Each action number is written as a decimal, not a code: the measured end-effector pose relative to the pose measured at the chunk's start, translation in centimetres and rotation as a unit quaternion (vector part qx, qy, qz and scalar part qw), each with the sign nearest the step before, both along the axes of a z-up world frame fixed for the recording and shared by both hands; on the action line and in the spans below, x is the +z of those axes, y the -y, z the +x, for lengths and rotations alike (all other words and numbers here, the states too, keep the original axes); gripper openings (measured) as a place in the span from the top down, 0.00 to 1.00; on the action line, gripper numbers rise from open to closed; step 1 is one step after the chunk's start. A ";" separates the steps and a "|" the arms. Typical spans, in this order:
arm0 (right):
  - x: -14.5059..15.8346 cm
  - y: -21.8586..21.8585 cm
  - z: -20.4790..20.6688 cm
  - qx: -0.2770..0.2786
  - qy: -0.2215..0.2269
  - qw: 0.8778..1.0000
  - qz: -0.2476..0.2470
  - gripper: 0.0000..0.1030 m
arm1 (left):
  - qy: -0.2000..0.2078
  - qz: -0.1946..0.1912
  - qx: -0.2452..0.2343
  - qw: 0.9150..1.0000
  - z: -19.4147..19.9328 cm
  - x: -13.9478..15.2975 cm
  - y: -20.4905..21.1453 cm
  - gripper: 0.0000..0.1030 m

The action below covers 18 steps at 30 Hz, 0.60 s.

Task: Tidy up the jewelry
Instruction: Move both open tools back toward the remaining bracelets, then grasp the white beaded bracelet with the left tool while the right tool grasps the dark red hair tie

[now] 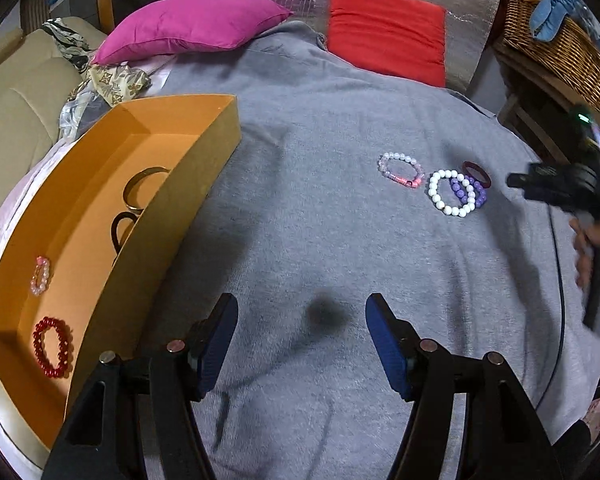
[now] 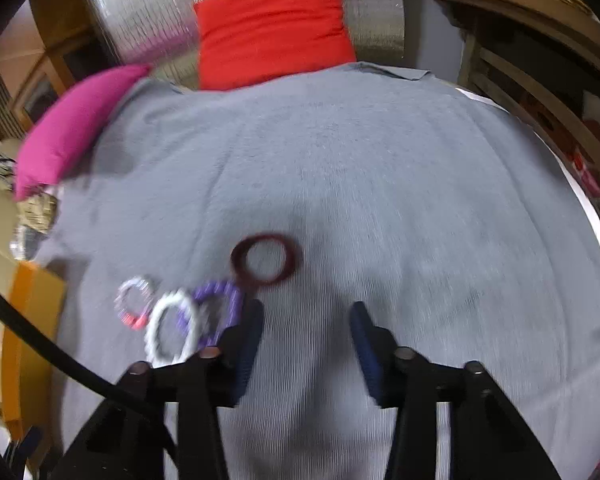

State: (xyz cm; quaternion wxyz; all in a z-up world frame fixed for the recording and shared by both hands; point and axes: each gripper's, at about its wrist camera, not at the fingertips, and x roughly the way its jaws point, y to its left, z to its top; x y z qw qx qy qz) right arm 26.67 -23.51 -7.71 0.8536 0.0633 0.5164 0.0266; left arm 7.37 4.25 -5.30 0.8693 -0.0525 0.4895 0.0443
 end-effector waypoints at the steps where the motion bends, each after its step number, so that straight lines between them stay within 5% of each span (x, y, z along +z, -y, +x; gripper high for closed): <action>1: -0.4 -0.3 0.9 0.003 -0.008 1.000 -0.011 0.62 | 0.001 -0.001 -0.003 1.000 0.1 -0.1 -0.2 0.35; 6: -2.5 -1.7 3.8 0.002 -0.033 0.999 -0.043 0.69 | 0.004 -0.007 -0.007 1.000 0.8 -0.4 -0.5 0.35; 10: -3.1 -3.0 4.2 0.014 -0.039 0.996 -0.081 0.95 | 0.001 -0.011 -0.009 1.000 1.4 -0.7 -0.5 0.35; 18: -1.7 0.0 -0.1 0.004 -0.012 1.000 -0.026 0.95 | 0.012 -0.035 -0.035 0.999 4.1 0.5 1.7 0.35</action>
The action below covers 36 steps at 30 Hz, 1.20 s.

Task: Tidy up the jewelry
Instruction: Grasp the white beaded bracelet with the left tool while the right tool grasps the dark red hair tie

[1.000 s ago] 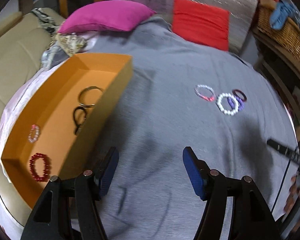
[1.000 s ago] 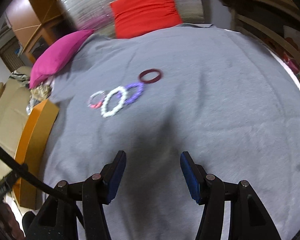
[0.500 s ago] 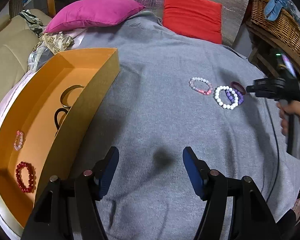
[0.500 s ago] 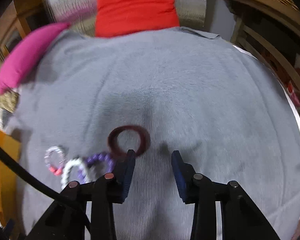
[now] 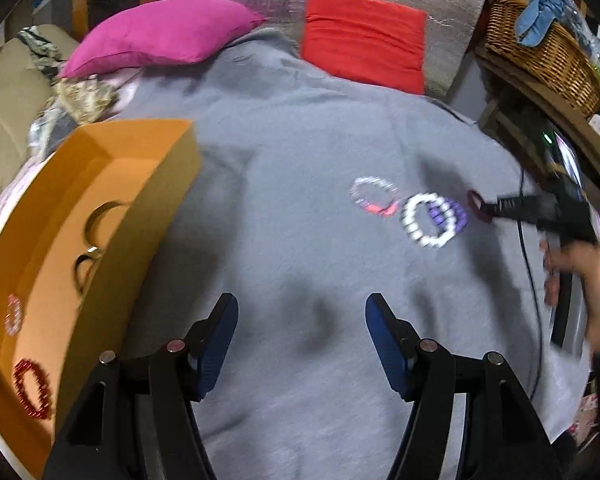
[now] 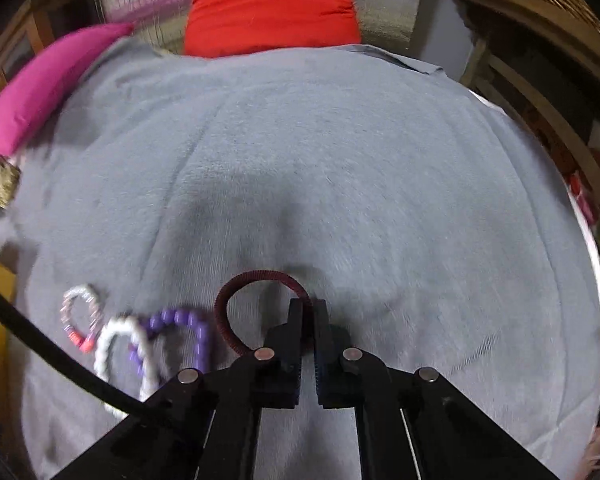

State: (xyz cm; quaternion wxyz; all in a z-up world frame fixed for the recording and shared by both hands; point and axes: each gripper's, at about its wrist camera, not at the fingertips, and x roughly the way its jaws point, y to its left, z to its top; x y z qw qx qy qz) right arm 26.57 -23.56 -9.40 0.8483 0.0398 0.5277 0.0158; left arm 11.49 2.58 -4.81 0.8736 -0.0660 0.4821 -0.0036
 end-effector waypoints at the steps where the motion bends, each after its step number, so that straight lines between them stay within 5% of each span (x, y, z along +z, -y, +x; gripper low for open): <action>1: 0.3 0.6 -0.9 -0.003 0.007 1.000 0.015 0.95 | -0.002 -0.012 -0.009 1.000 0.8 0.1 0.7 0.35; 11: 2.2 4.3 -9.4 -0.017 0.072 0.990 0.118 0.95 | -0.038 -0.043 -0.032 0.998 7.6 -1.4 6.5 0.35; 21: 0.3 5.8 -10.9 -0.025 0.088 0.977 0.194 0.95 | -0.069 -0.003 -0.017 0.997 11.5 -3.9 9.9 0.37; 27: -0.5 6.7 -10.7 -0.033 0.092 0.972 0.213 0.95 | -0.083 0.021 -0.017 0.996 12.1 -5.3 10.7 0.72; 29: -0.5 6.8 -10.9 -0.033 0.094 0.972 0.214 0.95 | -0.080 0.022 -0.019 0.996 12.2 -5.3 10.5 0.91; 36: 0.0 6.6 -11.4 -0.032 0.101 0.973 0.205 0.95 | -0.064 0.010 -0.034 0.997 9.9 -3.9 9.2 0.91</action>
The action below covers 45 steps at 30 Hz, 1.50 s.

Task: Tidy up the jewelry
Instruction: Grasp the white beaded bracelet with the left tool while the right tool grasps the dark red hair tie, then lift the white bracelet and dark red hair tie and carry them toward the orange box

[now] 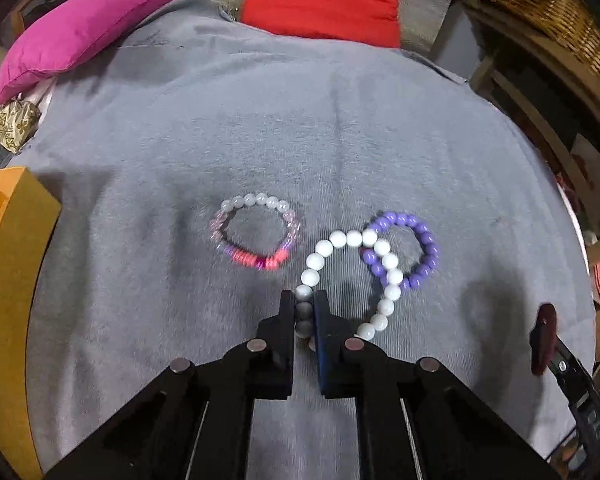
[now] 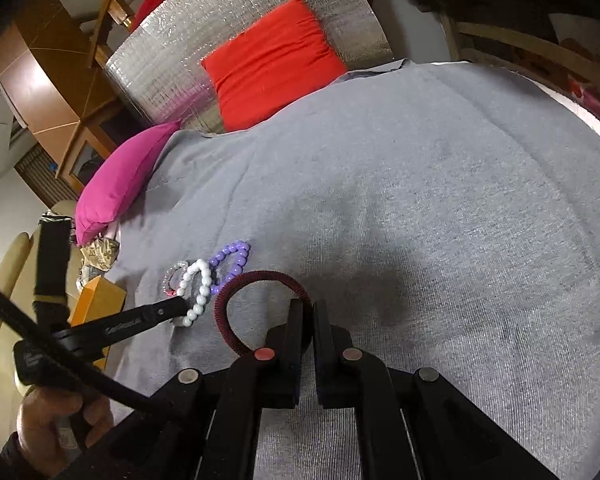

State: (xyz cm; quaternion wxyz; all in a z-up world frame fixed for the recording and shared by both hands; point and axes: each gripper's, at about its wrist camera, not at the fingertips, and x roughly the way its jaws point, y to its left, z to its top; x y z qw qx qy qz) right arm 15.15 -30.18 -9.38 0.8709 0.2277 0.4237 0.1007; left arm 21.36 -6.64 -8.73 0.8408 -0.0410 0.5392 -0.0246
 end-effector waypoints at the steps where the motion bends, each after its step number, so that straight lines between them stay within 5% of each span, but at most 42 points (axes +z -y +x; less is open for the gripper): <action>1: 0.1 0.0 -0.2 -0.001 0.000 1.000 -0.003 0.95 | 0.003 0.000 0.000 1.000 -0.7 0.3 -0.3 0.91; 20: 3.6 -2.9 -6.8 0.019 -0.006 0.998 -0.059 0.95 | 0.088 0.005 -0.013 0.996 -13.1 6.7 -3.5 0.91; 45: 4.5 -6.7 -12.8 0.054 -0.019 0.994 -0.090 0.95 | 0.112 0.000 -0.012 0.994 -19.0 8.9 -4.7 0.91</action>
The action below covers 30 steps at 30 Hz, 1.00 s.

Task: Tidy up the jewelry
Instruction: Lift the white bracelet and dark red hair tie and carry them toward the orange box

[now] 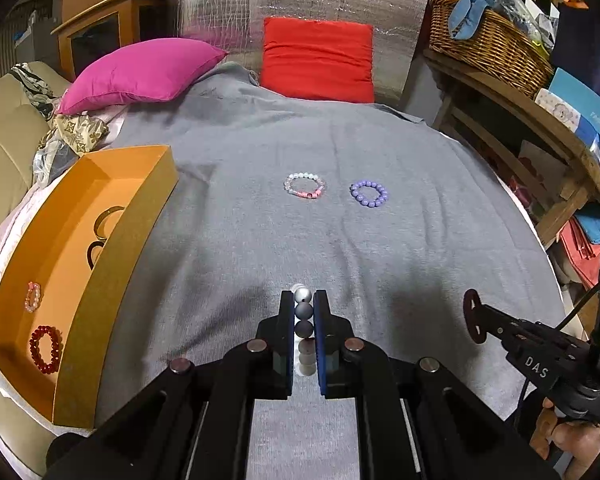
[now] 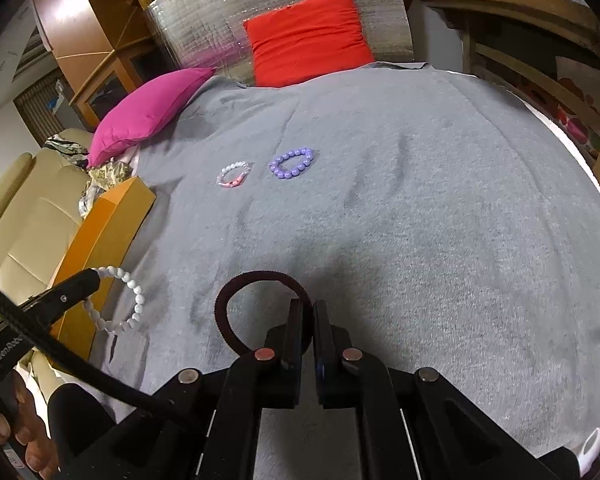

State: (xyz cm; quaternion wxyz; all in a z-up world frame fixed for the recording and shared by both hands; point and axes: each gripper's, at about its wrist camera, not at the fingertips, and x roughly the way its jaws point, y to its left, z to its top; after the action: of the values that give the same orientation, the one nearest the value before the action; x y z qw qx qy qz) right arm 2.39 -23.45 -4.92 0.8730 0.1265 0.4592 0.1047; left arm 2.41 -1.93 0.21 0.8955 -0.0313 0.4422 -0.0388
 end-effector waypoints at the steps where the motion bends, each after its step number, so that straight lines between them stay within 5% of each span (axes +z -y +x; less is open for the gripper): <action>1: 0.0 -0.1 -0.1 0.001 0.000 1.000 -0.001 0.95 | 0.002 -0.001 0.000 1.000 -0.2 0.1 -0.1 0.91; 16: 0.6 -2.4 -0.8 0.023 0.006 1.000 -0.001 0.95 | 0.022 -0.033 0.006 0.999 -2.1 1.7 -2.8 0.91; 30: -0.2 -3.2 -0.4 0.040 -0.001 0.999 0.006 0.95 | 0.014 -0.015 0.023 1.000 -2.0 1.2 -3.6 0.91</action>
State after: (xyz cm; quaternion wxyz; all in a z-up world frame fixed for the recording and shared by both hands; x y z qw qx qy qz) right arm 1.98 -20.26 -5.14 0.8670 0.1138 0.4639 0.1422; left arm 0.38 1.66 1.45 0.9016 -0.0541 0.4285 -0.0252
